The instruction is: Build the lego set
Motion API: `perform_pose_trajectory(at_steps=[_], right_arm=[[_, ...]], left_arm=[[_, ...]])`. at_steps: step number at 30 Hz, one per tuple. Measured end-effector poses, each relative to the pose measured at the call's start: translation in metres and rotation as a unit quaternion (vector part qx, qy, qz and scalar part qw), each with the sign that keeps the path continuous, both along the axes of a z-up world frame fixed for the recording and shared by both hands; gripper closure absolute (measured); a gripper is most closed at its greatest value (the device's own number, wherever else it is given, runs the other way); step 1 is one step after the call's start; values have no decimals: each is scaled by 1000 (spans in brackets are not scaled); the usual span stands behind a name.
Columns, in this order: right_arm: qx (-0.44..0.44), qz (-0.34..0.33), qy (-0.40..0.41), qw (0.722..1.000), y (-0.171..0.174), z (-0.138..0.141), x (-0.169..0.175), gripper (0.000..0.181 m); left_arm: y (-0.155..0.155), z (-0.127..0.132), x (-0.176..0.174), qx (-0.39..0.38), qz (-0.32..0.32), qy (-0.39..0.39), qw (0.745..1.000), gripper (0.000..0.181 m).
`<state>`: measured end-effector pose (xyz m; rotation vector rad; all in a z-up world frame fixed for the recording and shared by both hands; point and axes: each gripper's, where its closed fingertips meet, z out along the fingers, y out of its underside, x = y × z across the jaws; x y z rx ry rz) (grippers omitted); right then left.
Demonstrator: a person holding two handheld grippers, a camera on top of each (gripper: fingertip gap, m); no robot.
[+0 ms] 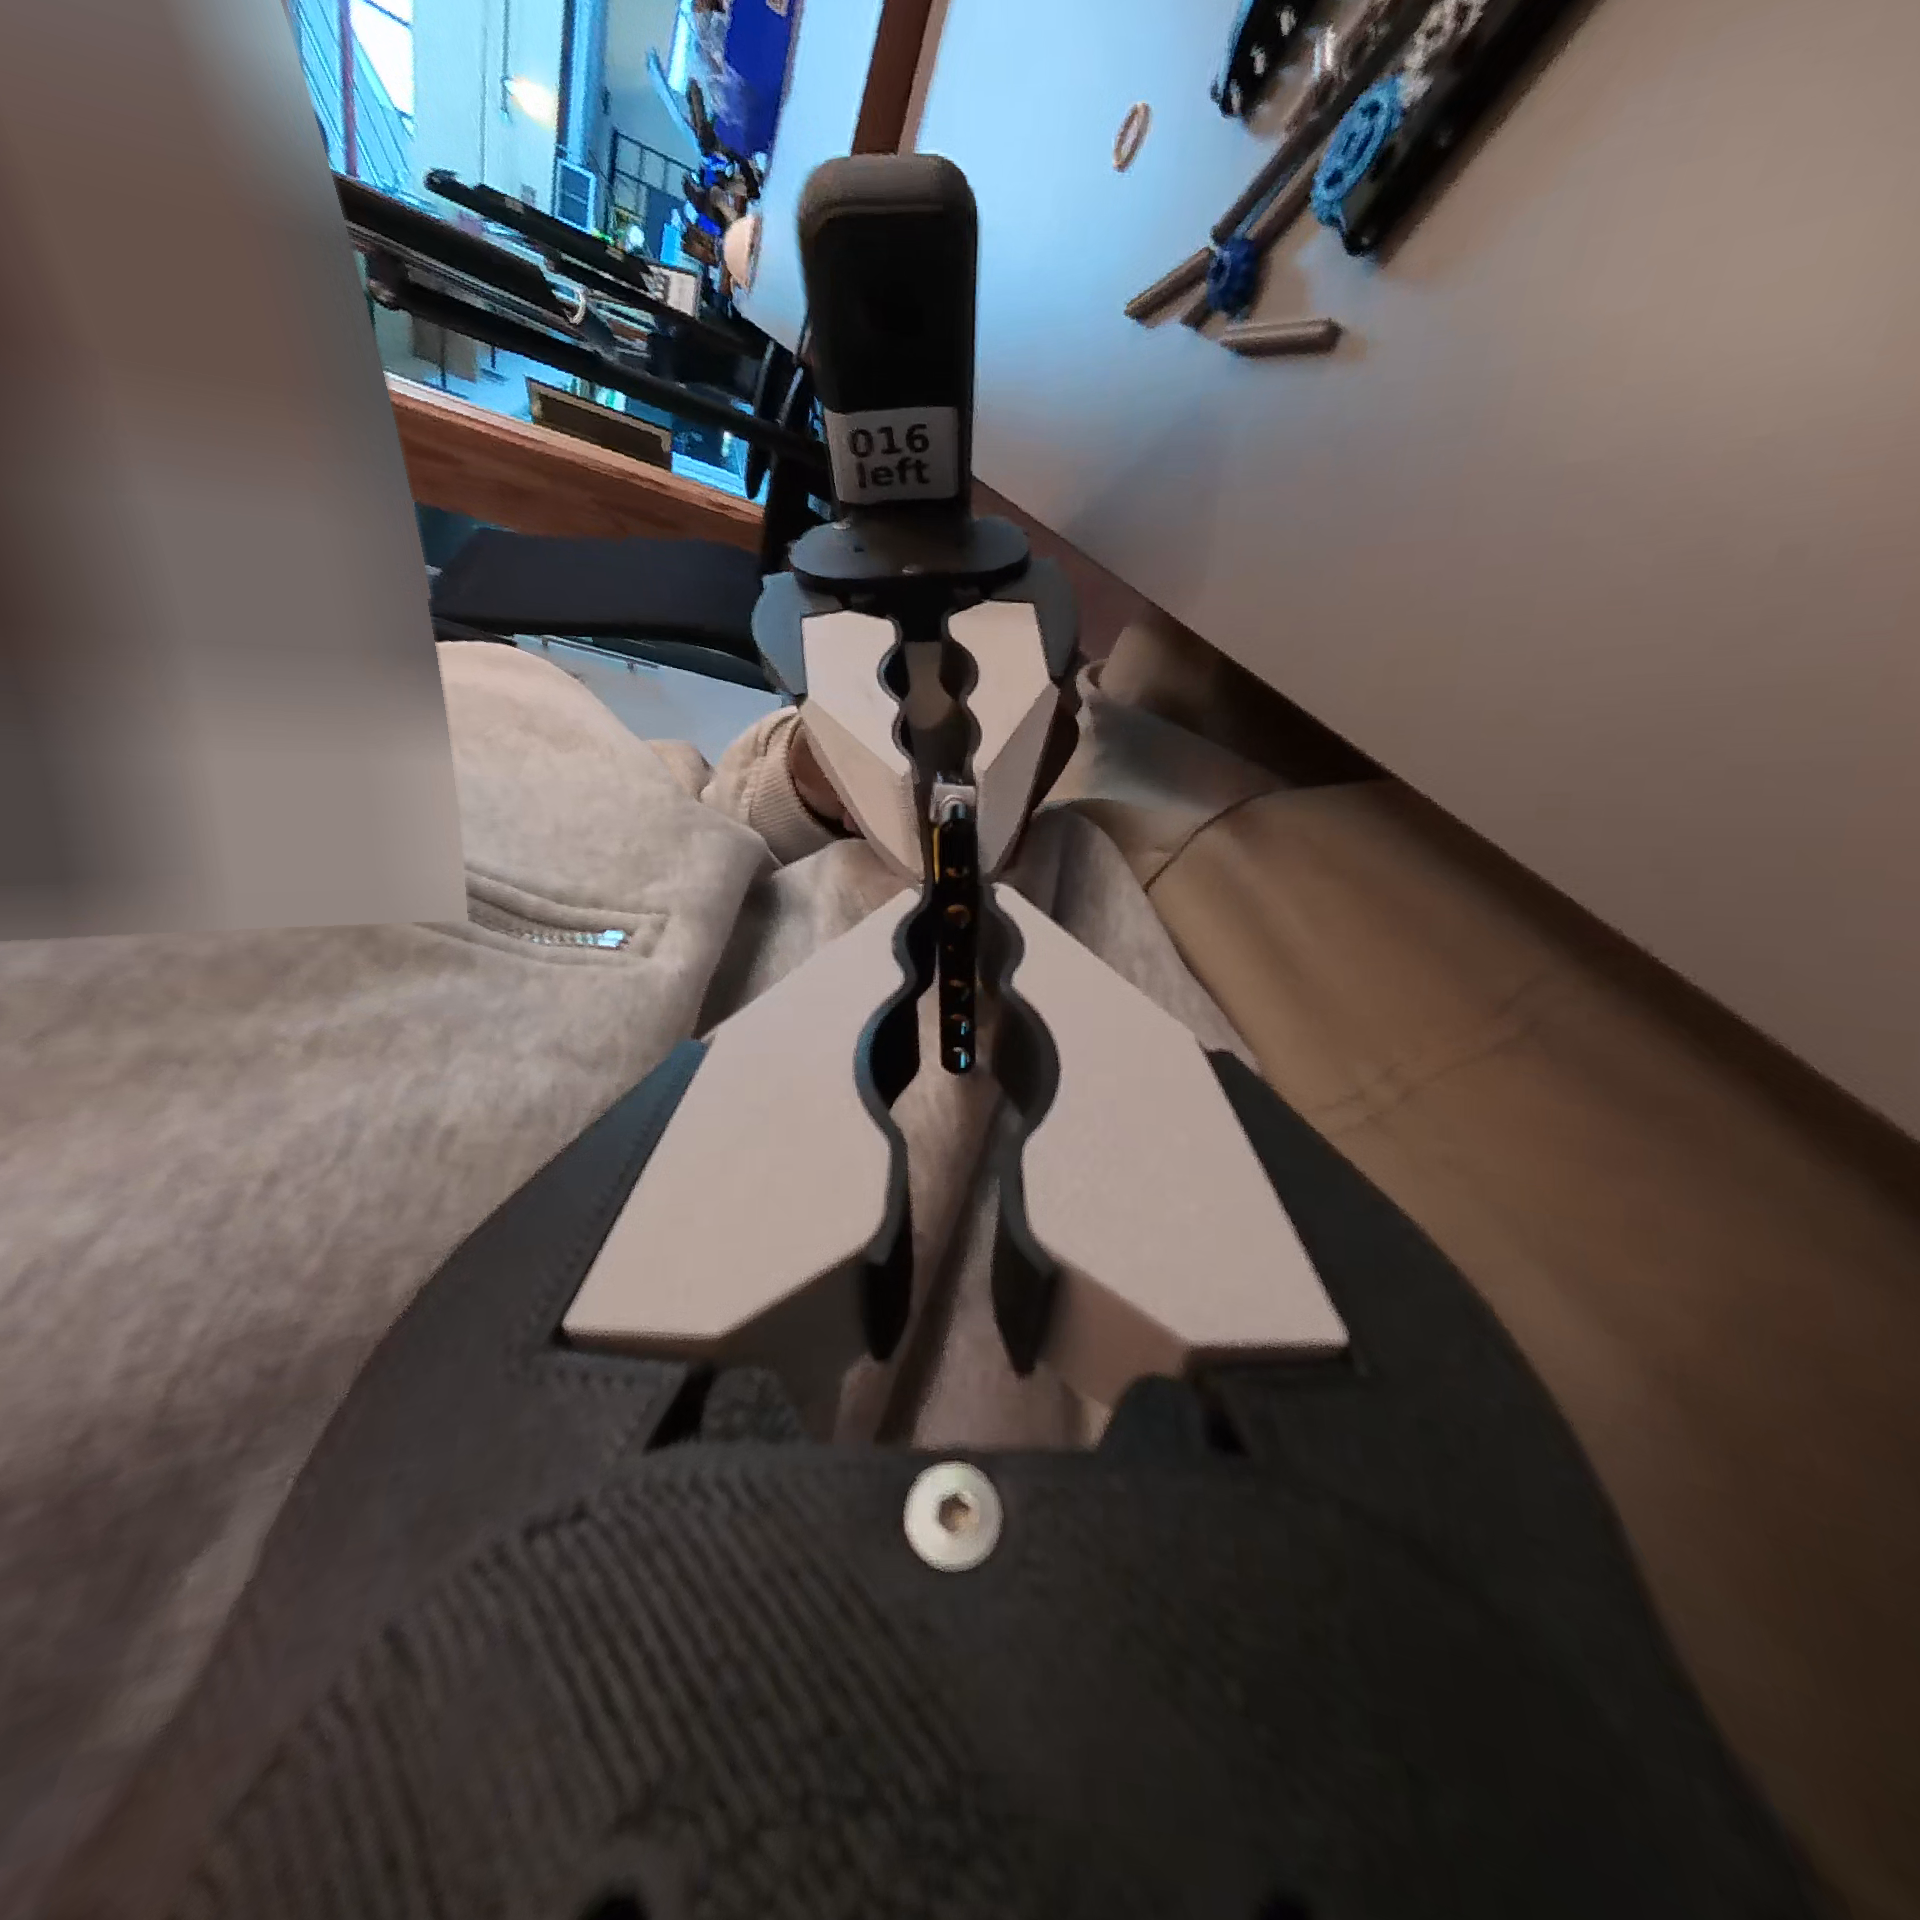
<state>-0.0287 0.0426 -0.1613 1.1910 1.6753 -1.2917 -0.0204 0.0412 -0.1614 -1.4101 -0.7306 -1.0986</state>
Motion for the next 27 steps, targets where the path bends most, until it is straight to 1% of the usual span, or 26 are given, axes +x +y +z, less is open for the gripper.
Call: perform_pose_trajectory(at_steps=[5, 20, 27], right_arm=[[-5, 8, -10, 1000, 0, 1, 4, 176], [30, 79, -8, 996, 5, -3, 17, 176], [17, 82, -16, 996, 4, -4, 18, 176]], left_arm=[[0, 1, 3, 3, -9, 4, 1000, 176], [6, -3, 16, -18, -40, 34, 998, 177], [7, -5, 18, -20, -52, 31, 998, 178]])
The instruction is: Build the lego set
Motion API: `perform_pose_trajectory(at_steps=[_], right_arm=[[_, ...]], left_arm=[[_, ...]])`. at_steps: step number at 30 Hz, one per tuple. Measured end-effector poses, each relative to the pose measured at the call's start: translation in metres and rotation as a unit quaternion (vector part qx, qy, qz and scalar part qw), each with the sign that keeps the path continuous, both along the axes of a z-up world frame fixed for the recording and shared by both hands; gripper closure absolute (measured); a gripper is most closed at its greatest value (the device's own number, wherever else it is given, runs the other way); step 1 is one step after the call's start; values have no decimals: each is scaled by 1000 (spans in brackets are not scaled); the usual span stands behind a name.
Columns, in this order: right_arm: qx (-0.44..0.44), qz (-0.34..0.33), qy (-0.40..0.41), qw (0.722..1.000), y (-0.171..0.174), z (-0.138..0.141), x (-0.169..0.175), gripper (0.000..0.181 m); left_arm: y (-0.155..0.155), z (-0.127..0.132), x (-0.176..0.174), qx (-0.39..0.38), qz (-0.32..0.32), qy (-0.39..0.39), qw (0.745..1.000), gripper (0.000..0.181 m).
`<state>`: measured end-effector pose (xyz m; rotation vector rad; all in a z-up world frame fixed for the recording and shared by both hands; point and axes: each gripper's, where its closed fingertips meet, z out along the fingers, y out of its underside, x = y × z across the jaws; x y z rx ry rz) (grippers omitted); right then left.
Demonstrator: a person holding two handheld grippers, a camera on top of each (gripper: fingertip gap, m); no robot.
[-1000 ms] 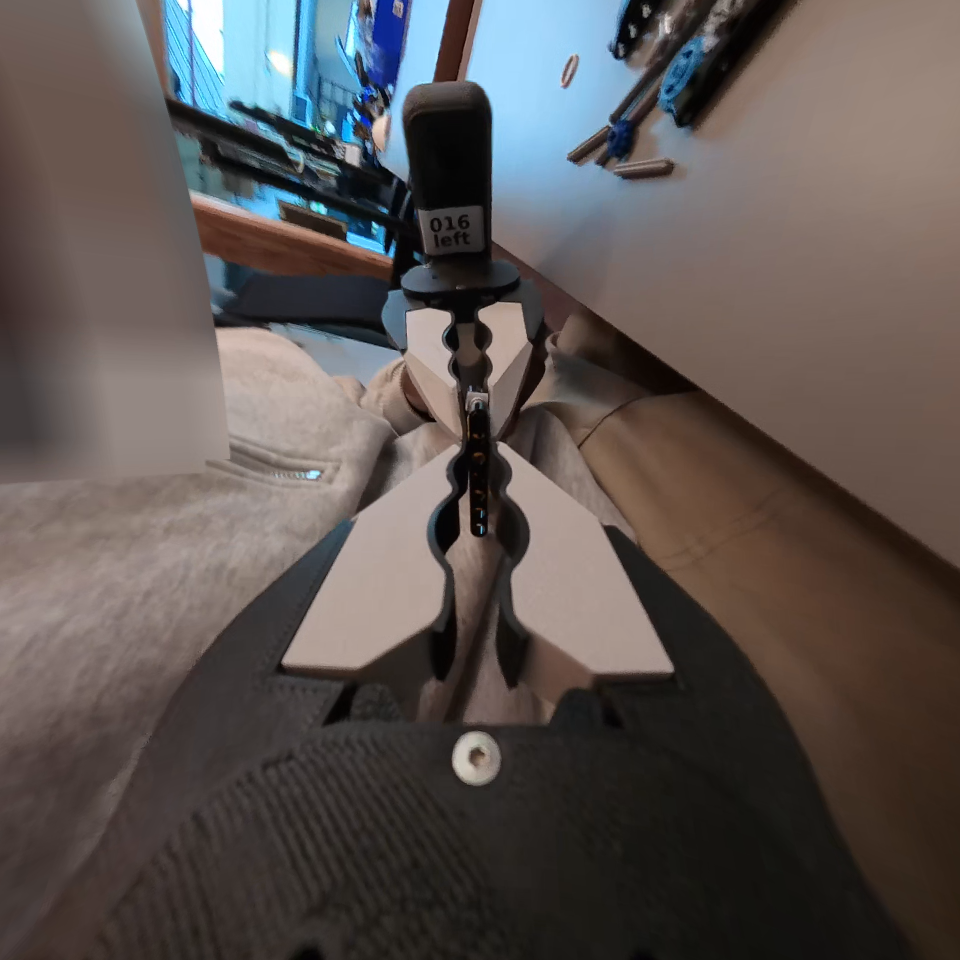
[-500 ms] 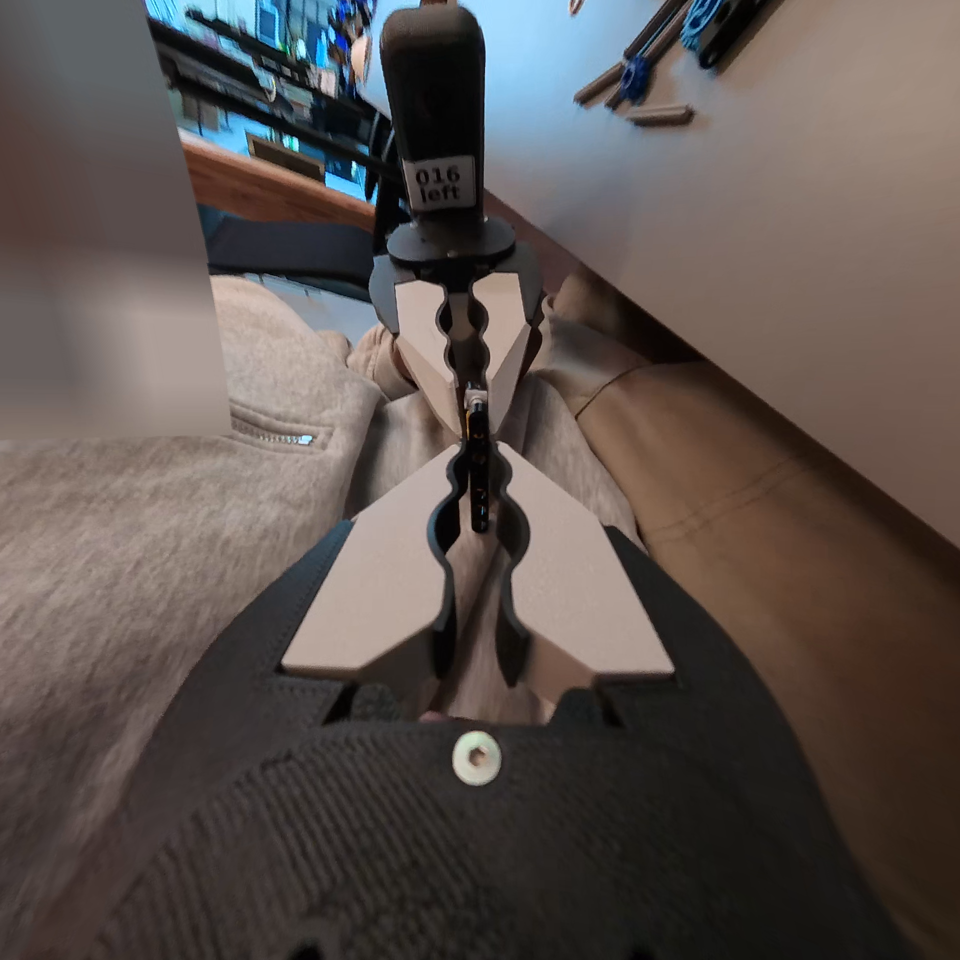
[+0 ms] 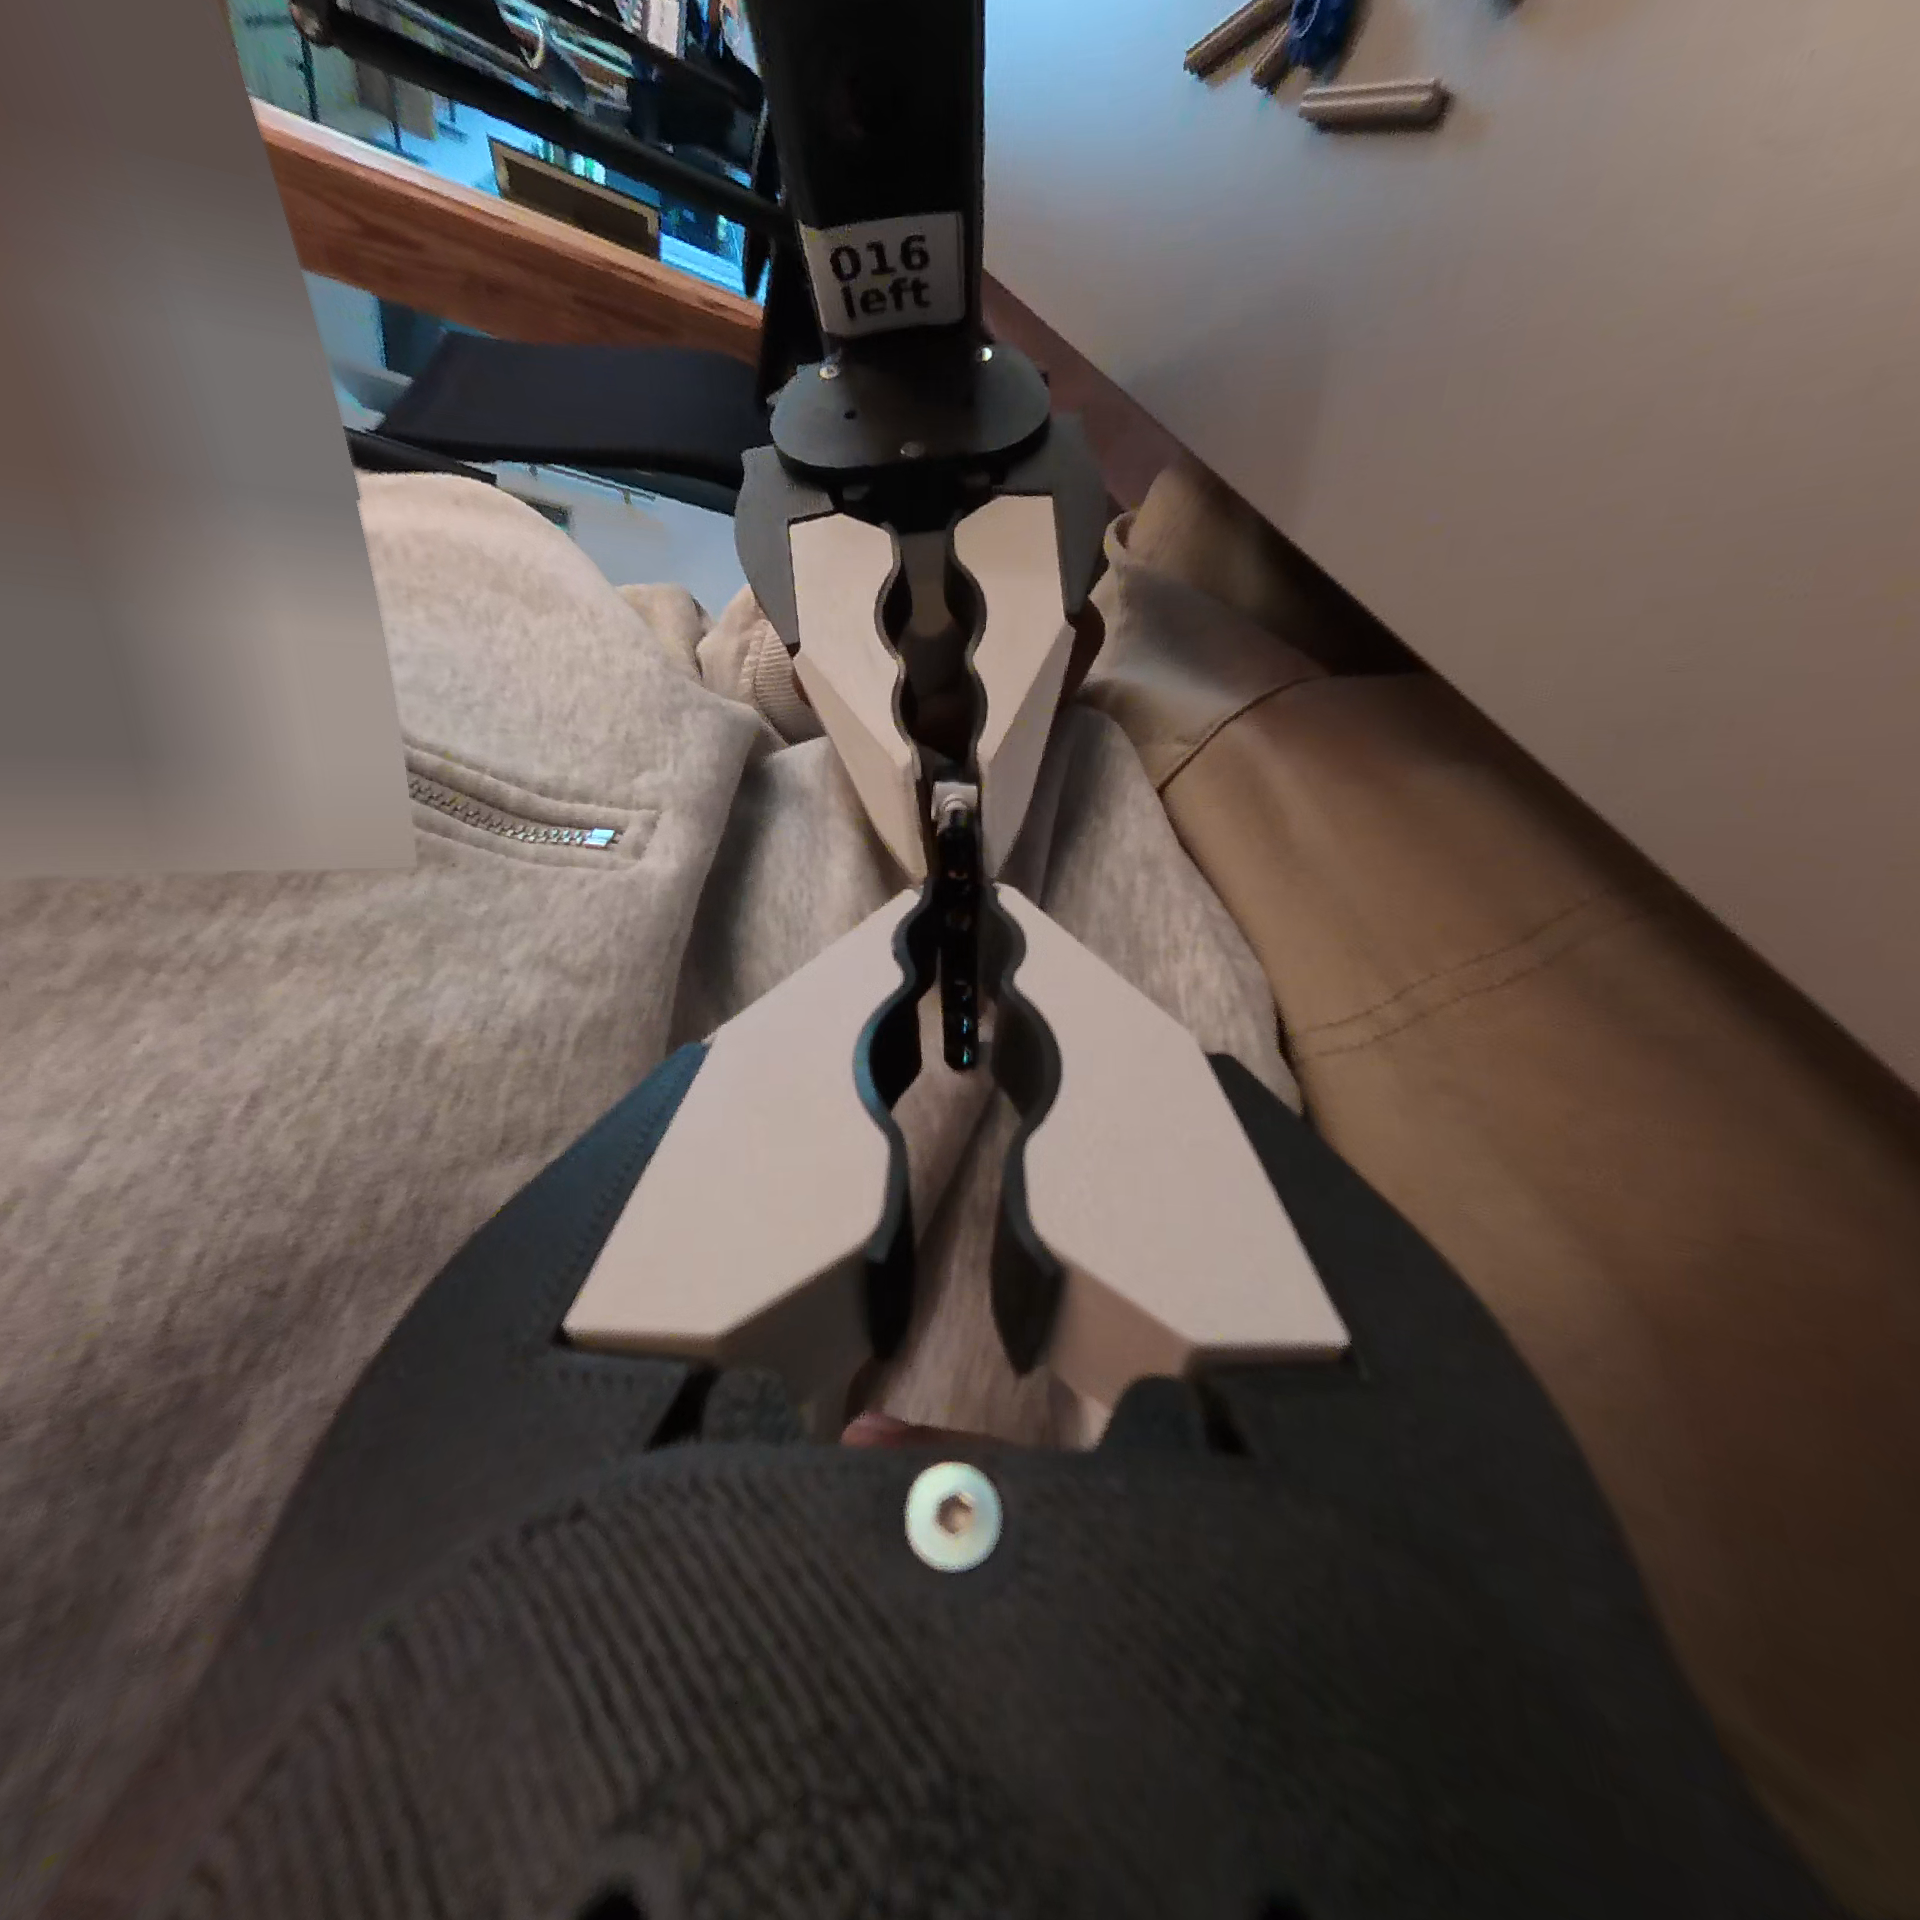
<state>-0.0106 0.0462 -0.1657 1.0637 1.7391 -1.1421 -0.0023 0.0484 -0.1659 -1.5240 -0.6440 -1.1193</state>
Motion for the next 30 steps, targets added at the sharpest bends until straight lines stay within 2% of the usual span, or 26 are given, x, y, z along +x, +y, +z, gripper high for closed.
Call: perform_pose_trajectory(at_steps=[4, 8, 13, 24, 30], right_arm=[[1, -8, 3, 1000, 2, 0, -3, 176], [11, -45, 31, 998, 5, 1, -11, 177], [0, -71, 25, 997, 3, 2, -10, 176], [5, -64, 32, 997, 0, 0, -1, 176], [21, -15, 29, 999, -1, -1, 6, 176]], left_arm=[[1, 0, -3, 1, 6, -4, 1000, 177], [3, 1, -12, 7, 36, -23, 999, 176], [-1, 3, -14, 15, 46, -34, 998, 176], [-3, 6, -14, 23, 53, -43, 997, 176], [-2, 7, -9, 32, 45, -62, 997, 175]])
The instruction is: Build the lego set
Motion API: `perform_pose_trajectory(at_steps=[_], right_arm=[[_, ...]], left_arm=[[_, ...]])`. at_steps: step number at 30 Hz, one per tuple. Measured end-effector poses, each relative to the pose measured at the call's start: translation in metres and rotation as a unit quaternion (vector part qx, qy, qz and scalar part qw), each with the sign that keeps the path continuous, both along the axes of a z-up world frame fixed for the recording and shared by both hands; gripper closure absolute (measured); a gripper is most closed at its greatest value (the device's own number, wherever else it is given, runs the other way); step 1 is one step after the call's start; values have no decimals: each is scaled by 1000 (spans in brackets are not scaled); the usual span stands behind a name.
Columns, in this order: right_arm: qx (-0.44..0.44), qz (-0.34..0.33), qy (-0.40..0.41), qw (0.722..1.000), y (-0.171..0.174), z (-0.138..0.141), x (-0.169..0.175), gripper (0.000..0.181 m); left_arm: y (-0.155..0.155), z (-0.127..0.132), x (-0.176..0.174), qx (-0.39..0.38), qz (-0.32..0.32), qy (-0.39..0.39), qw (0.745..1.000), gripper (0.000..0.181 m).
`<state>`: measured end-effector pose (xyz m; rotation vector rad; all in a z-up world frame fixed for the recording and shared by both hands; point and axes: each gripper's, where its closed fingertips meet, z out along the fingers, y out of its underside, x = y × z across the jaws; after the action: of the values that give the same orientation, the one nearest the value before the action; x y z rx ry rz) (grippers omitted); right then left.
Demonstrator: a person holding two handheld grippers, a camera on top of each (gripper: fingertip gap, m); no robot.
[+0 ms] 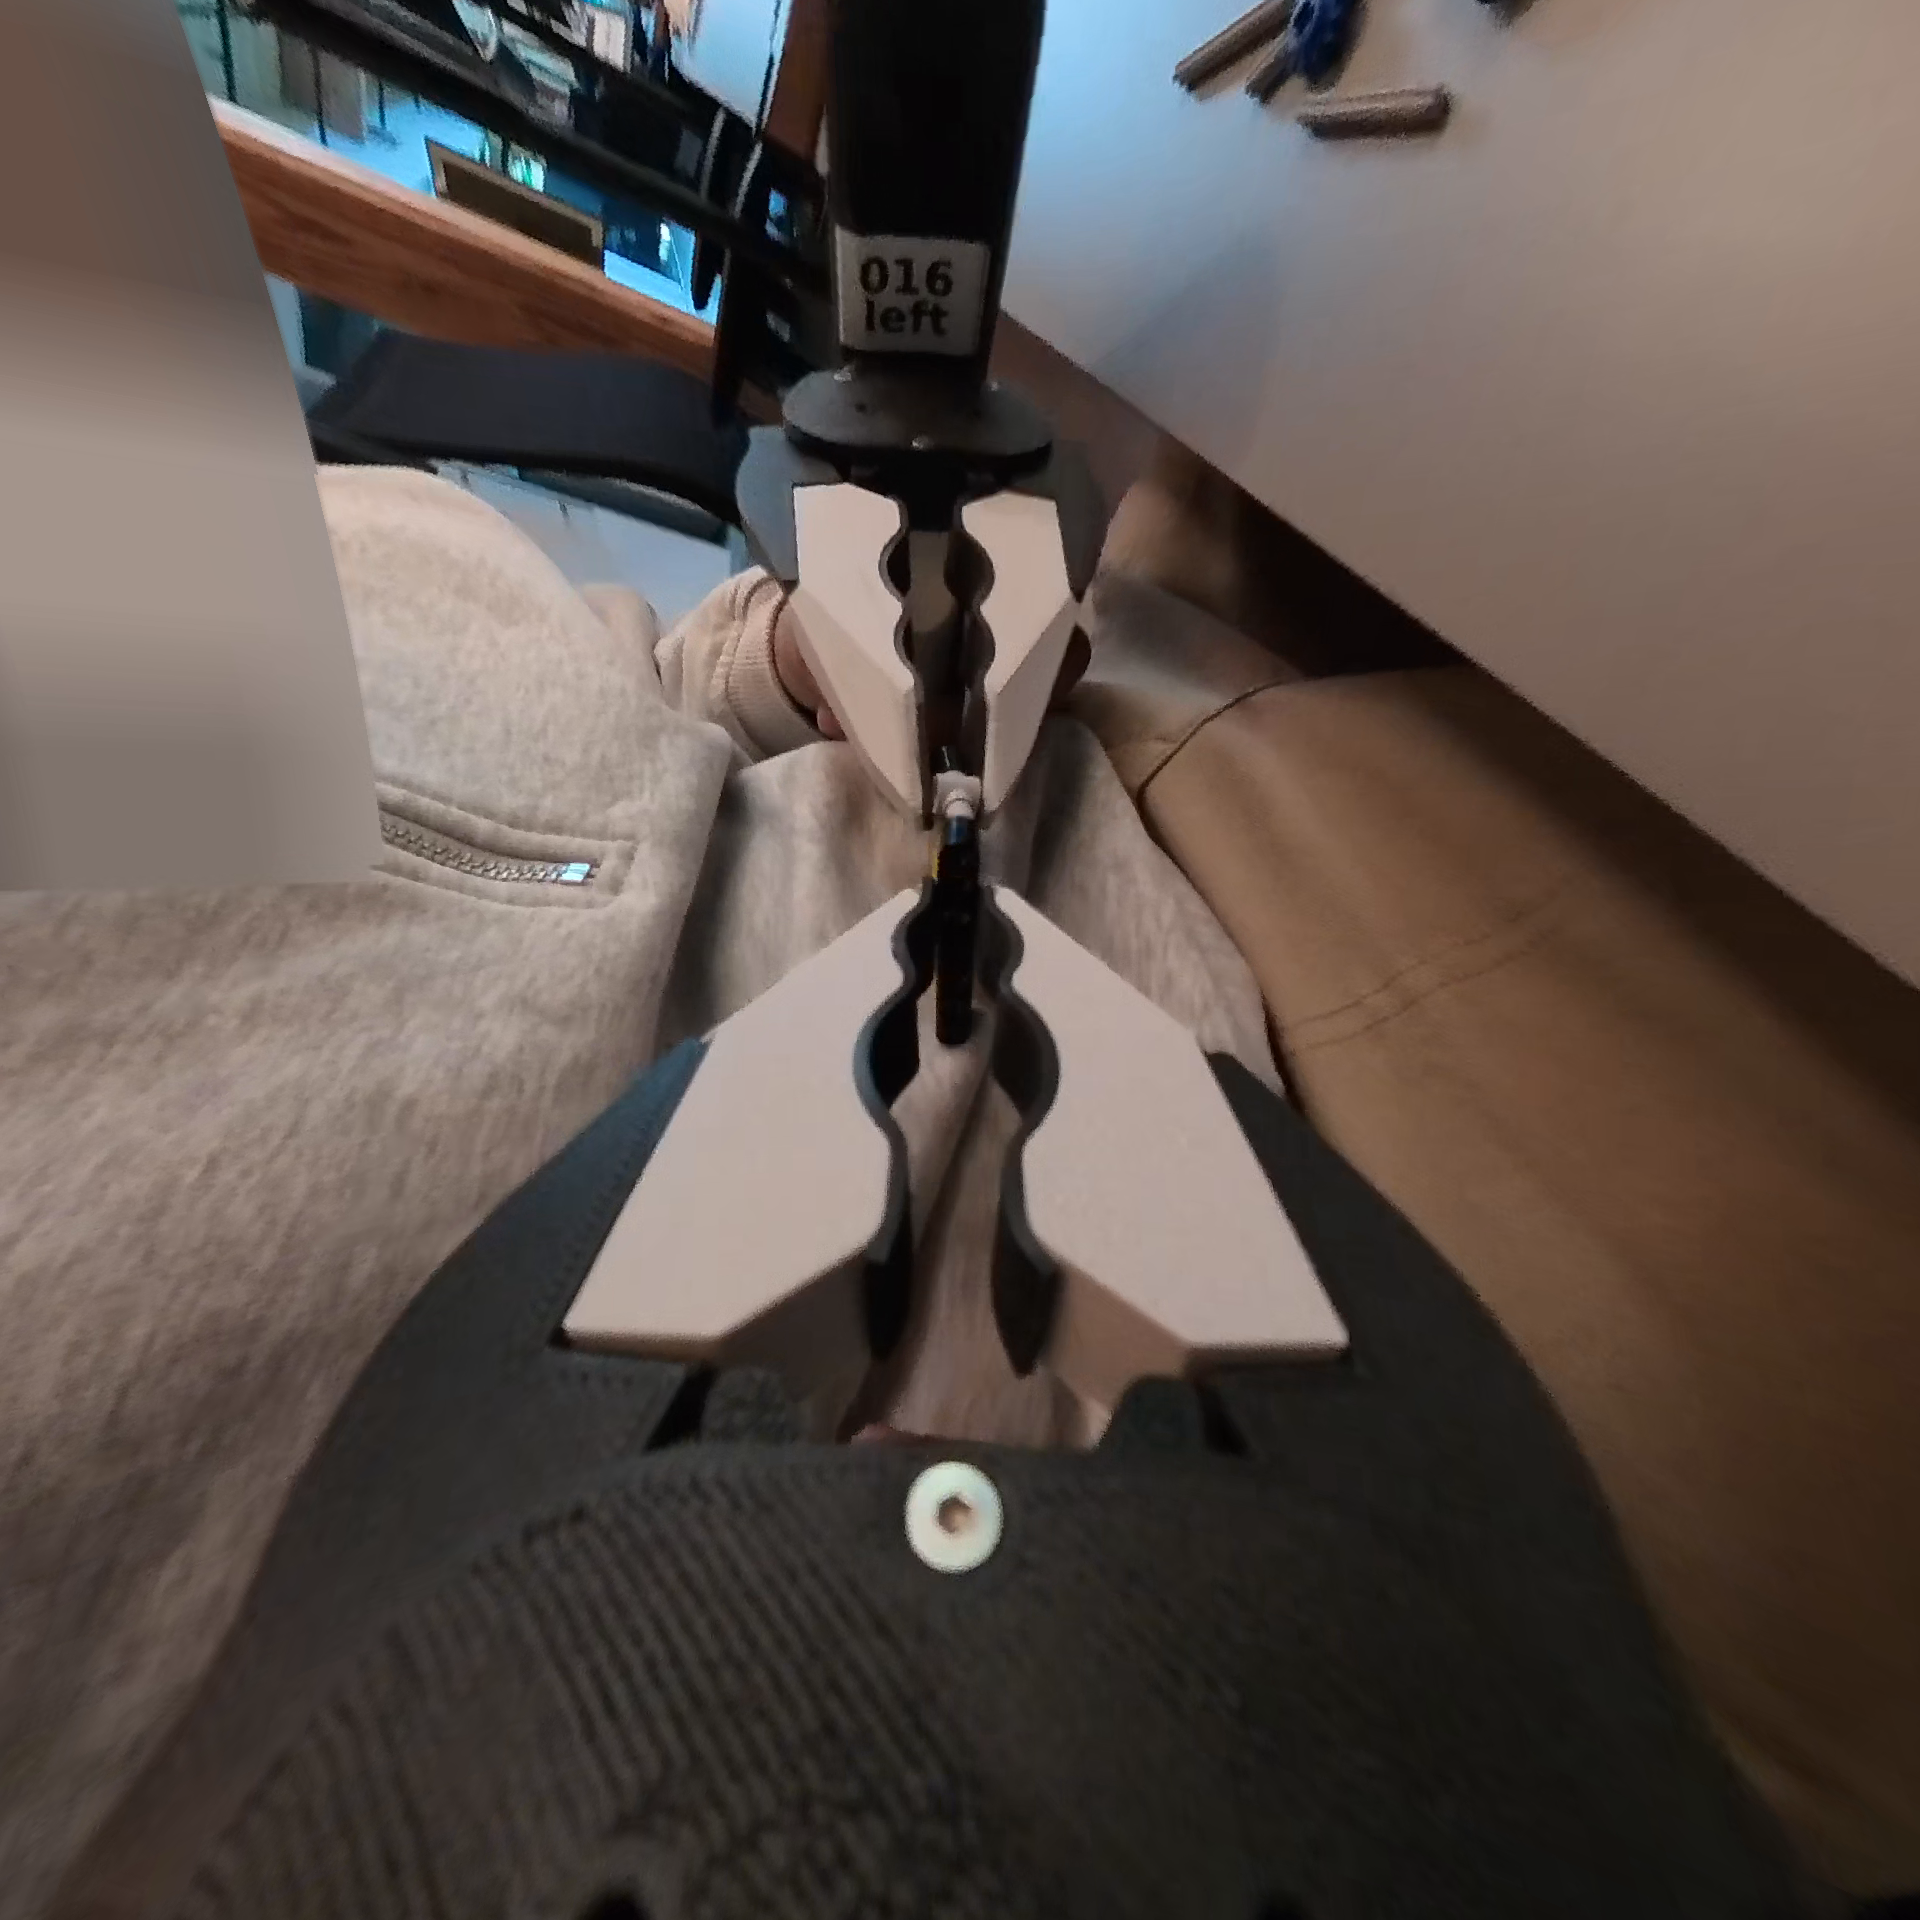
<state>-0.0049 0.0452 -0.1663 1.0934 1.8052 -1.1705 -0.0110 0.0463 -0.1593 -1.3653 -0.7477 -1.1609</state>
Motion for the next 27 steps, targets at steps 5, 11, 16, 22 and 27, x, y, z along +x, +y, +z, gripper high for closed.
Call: perform_pose_trajectory(at_steps=[5, 11, 16, 22, 27], right_arm=[[1, 29, -14, 999, -1, -1, 5, 177], [22, 94, 5, 995, -2, -2, 14, 177], [15, 106, 15, 994, -5, -3, 12, 177], [13, 48, 43, 998, -13, -1, 5, 176], [-3, -1, 45, 999, -4, 2, -1, 167]], left_arm=[[1, 0, 5, 0, -5, 2, 1000, 175], [1, 1, 12, 2, -28, 4, 1000, 175], [1, 0, 10, 3, -21, 7, 1000, 175], [0, 2, 7, 8, -9, 12, 1000, 175], [-1, 2, 7, 11, -14, 6, 1000, 175]])
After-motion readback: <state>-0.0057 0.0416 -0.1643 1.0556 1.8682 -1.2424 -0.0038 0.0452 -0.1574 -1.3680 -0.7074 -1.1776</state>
